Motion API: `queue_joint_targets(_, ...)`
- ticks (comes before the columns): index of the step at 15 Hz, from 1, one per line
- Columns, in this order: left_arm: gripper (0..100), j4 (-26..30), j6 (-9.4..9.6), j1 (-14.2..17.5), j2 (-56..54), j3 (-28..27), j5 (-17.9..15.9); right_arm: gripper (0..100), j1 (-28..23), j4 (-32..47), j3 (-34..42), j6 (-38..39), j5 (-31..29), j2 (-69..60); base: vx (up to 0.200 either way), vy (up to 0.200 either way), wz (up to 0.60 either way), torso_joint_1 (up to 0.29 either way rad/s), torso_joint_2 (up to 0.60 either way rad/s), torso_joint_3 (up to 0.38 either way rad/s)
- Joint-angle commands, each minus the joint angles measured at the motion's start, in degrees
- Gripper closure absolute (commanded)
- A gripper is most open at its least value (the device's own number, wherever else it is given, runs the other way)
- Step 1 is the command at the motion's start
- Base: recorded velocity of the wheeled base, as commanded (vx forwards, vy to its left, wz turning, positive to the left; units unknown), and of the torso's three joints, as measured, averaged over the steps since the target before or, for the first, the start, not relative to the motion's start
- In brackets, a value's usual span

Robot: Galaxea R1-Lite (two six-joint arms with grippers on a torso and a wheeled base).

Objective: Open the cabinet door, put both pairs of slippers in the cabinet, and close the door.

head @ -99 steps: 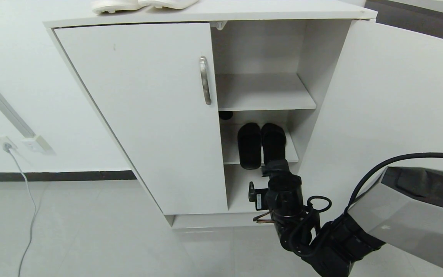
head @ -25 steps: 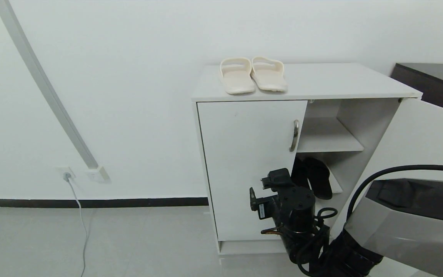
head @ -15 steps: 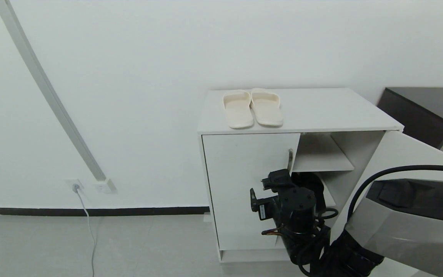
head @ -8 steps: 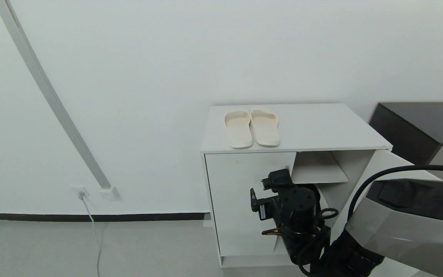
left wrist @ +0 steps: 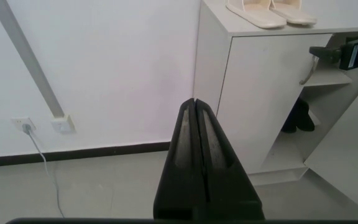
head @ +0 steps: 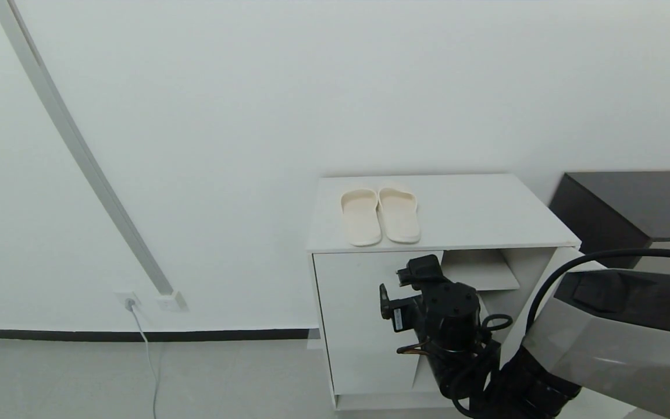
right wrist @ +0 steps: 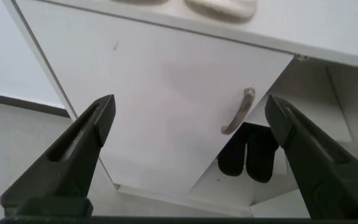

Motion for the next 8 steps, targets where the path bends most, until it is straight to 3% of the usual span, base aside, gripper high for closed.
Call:
queue_joint_targets(1, 100, 0.0, -0.02, 0.01, -0.01, 0.01, -0.08, 0, -0.47, -0.43, -0.13, -0.02, 0.17, 0.06, 0.0, 0.0, 0.0, 0.11, -0.25, -0.124)
queue_joint_targets(5, 100, 0.0, 0.33, 0.01, -0.01, 0.01, -0.17, 0, -0.47, -3.77, -0.31, -2.92, 2.81, -0.38, 0.0, 0.0, 0.0, 0.0, 0.0, 0.0)
queue_joint_targets(8, 100, 0.0, 0.42, 0.01, -0.01, 0.01, -0.17, 0, -0.47, 5.54, -6.55, -1.34, 2.81, -3.02, 0.0, 0.0, 0.0, 0.0, 0.0, 0.0)
